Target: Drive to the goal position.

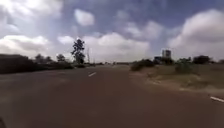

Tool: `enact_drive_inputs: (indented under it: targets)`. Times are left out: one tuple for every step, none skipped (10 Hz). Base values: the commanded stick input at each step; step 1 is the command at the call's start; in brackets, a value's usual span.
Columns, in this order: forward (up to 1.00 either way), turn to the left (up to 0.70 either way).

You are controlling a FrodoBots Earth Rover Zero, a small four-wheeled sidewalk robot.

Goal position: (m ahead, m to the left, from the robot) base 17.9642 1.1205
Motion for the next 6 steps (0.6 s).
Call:
enact_drive_inputs:
  targets:
    - [1.00,0.00]
    - [1.00,0.00]
    - [1.00,0.00]
    - [1.00,0.00]
    - [1.00,0.00]
    - [1.00,0.00]
